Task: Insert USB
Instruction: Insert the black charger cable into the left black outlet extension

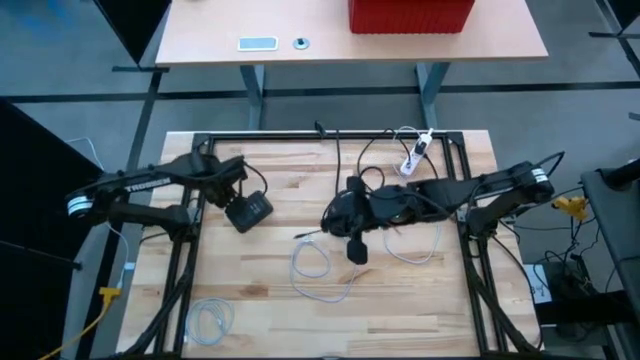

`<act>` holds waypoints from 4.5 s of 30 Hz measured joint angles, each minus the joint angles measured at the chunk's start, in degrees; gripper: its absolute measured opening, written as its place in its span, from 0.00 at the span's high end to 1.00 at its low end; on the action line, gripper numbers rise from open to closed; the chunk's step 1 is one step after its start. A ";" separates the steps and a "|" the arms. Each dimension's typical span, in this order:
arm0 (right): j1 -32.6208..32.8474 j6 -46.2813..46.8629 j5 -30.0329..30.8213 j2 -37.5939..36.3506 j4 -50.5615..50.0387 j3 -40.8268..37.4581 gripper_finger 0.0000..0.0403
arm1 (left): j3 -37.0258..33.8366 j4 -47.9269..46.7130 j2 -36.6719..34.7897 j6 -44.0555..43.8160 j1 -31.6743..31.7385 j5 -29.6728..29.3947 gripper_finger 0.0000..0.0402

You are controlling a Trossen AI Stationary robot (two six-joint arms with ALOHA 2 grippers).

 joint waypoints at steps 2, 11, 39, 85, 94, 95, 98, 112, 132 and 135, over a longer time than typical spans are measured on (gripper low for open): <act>1.28 1.44 2.80 1.07 0.93 0.00 1.00 | -3.08 2.30 0.97 0.65 0.04 0.06 1.00; 3.45 6.34 9.65 10.71 20.08 0.00 1.00 | -9.15 8.03 2.29 5.17 -2.75 7.65 1.00; -12.08 -6.45 7.88 40.76 53.08 0.02 1.00 | -7.95 14.86 -2.68 -8.98 -14.63 6.51 1.00; -29.24 -19.19 -38.37 49.56 64.80 3.15 1.00 | -28.31 42.15 -20.16 -14.22 -42.47 -11.00 1.00; -29.24 -19.50 -39.19 49.61 66.54 3.15 1.00 | -34.17 47.61 -19.86 -12.60 -42.43 -18.36 1.00; -29.27 -19.78 -39.21 49.61 66.54 3.15 1.00 | -35.14 48.60 -19.82 -12.56 -42.43 -18.58 1.00; -29.59 -19.35 -39.86 49.29 66.57 3.17 1.00 | -37.13 49.79 -19.42 -12.50 -42.43 -19.54 1.00; -30.88 -19.16 -43.01 49.65 55.29 11.30 1.00 | -35.91 51.13 -18.93 -2.64 -37.45 -22.18 1.00; -37.29 -17.75 -62.41 51.64 53.95 13.57 1.00 | -35.90 61.54 -8.89 2.70 -35.06 -23.25 1.00; -37.19 -18.67 -63.01 51.64 53.84 13.57 1.00 | -36.38 65.76 -6.12 2.92 -35.01 -25.49 1.00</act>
